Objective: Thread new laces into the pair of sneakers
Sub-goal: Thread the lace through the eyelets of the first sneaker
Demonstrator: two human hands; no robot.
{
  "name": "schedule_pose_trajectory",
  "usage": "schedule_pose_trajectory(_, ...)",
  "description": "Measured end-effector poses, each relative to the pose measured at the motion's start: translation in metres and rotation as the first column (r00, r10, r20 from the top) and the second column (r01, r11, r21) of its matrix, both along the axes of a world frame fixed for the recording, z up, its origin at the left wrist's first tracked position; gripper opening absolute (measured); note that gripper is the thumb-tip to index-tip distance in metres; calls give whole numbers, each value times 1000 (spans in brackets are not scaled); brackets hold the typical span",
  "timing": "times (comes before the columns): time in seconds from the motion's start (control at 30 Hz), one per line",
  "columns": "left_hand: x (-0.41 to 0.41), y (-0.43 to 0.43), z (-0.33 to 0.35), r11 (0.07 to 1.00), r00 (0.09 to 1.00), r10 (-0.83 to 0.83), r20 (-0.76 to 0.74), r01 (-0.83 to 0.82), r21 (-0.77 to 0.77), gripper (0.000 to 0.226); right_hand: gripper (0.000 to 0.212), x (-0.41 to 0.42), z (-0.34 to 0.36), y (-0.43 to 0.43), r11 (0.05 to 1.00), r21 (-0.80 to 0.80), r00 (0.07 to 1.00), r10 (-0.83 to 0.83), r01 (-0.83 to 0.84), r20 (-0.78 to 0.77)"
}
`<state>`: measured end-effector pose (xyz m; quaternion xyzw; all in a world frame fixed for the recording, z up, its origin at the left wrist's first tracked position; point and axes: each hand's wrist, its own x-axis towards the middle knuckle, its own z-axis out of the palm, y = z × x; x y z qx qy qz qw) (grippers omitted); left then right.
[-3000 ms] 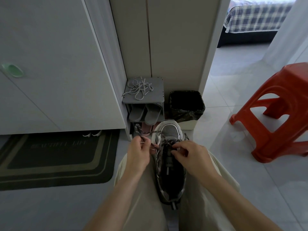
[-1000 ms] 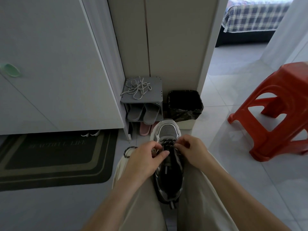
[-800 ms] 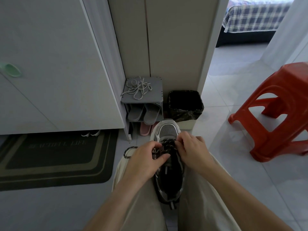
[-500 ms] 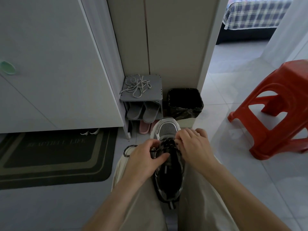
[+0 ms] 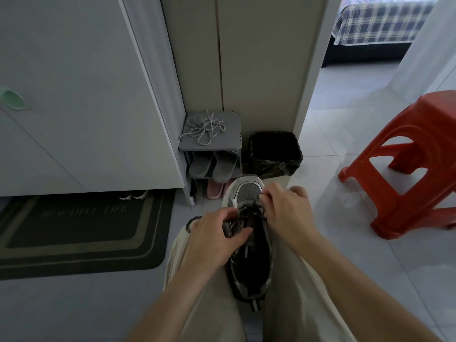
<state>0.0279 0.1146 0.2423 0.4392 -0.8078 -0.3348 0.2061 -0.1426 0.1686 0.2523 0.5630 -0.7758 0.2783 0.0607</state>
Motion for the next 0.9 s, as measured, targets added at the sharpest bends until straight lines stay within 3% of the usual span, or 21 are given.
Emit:
schedule_pose_trajectory(0.03,0,0,-1,1000,1000,2,3,-2,-16,57,11,0,5,-5,999,32,998,27,-26,-51)
schedule_pose_trajectory(0.1,0,0,-2,1000,1000,6,0,-6,-30,55,9,-1,4,-7,997,46,998,57,-57,0)
schedule_pose_trajectory(0.17,0,0,-3,1000,1000,9,-13,-9,-27,58,7,-1,-3,-1,999,4,968,36,-38,249)
schedule_pose_trajectory(0.23,0,-1,-6,1000,1000,2,-11,-2,-13,61,11,-1,-12,10,999,32,857,-34,20,514)
schedule_pose_trajectory(0.33,1,-1,-8,1000,1000,-8,3,8,1,64,9,3,-28,21,996,51,750,-89,74,656)
schedule_pose_trajectory(0.4,1,0,-10,1000,1000,-10,0,10,-4,67,4,6,-32,24,996,8,755,-72,89,651)
schedule_pose_trajectory(0.5,0,1,-10,1000,1000,-13,-1,13,-3,70,5,2,-24,18,998,-1,836,-49,59,546)
schedule_pose_trajectory(0.63,-4,-2,-9,999,999,-31,19,31,-43,69,8,-13,3,0,983,-74,792,-90,168,604)
schedule_pose_trajectory(0.8,-3,-1,-9,997,998,-35,43,38,-69,63,12,-11,-3,6,997,63,764,-79,50,641)
schedule_pose_trajectory(0.9,-3,-1,-8,996,998,-40,52,44,-72,70,12,-7,-17,17,995,100,719,-72,3,691)
